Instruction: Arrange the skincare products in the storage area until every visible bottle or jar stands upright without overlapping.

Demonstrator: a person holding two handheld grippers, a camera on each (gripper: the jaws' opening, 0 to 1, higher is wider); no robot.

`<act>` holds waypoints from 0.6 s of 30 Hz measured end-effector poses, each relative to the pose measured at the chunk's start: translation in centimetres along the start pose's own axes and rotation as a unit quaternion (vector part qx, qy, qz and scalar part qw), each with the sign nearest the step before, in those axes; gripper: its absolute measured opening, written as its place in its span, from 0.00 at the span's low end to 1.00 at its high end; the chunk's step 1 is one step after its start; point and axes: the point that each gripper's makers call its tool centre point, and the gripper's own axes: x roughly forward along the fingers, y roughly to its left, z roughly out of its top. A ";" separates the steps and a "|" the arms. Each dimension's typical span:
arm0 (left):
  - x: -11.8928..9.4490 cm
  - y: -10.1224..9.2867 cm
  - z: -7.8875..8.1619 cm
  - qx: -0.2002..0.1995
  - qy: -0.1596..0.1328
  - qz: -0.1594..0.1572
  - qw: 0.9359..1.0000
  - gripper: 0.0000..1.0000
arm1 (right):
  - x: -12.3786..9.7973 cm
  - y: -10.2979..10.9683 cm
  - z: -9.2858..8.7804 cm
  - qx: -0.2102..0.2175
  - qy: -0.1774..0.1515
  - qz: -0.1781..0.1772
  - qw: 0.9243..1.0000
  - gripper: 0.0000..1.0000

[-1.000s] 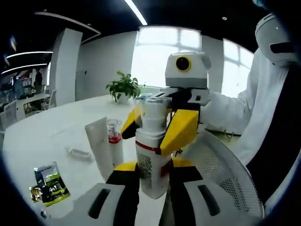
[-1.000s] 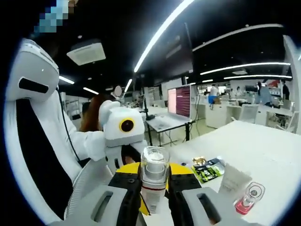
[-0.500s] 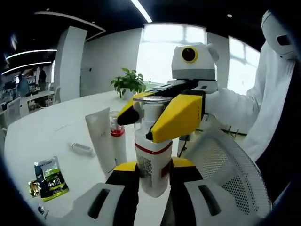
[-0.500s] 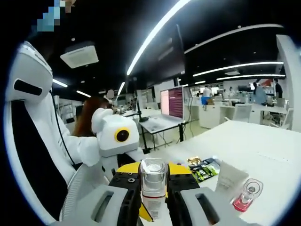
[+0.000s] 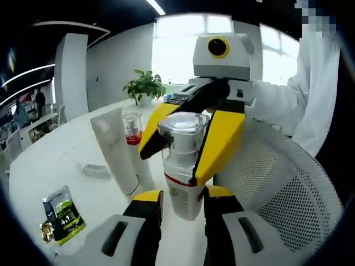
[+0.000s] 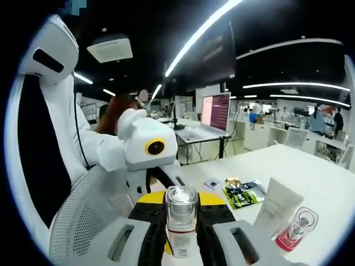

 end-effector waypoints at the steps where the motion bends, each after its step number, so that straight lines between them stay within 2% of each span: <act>1: 0.1 0.1 0.0 0.003 0.003 0.000 1.000 0.26 | 0.1 -0.1 -0.1 0.000 0.000 -0.002 1.000 0.12; 2: 0.3 0.2 -0.1 0.008 0.008 0.002 1.000 0.23 | 0.1 -0.4 -0.2 0.002 0.000 -0.006 1.000 0.12; 5: 1.0 0.0 -0.5 0.003 0.035 0.002 0.999 0.22 | 0.3 -0.7 -0.8 0.007 0.009 -0.016 1.000 0.13; 7: 1.3 0.8 -0.9 0.017 0.043 0.015 0.999 0.22 | 0.4 -1.3 -1.3 -0.002 0.013 -0.036 0.999 0.14; 9: 1.6 1.3 -1.4 0.020 0.049 0.019 0.998 0.21 | 0.4 -1.6 -1.6 0.006 0.017 -0.046 0.999 0.14; 12: 1.7 2.1 -2.5 0.019 0.063 0.033 0.997 0.21 | 0.5 -2.4 -3.0 0.028 0.040 -0.081 0.996 0.15; 13: 1.8 2.2 -2.9 0.016 0.069 0.041 0.997 0.21 | 0.3 -2.9 -3.8 0.036 0.046 -0.096 0.994 0.15; 16: 1.8 2.7 -3.6 0.001 0.072 0.053 0.996 0.21 | 0.6 -3.4 -4.7 0.048 0.052 -0.110 0.991 0.15; 18: 1.8 3.1 -3.9 -0.009 0.075 0.064 0.995 0.21 | 0.7 -3.7 -5.1 0.036 0.062 -0.124 0.990 0.16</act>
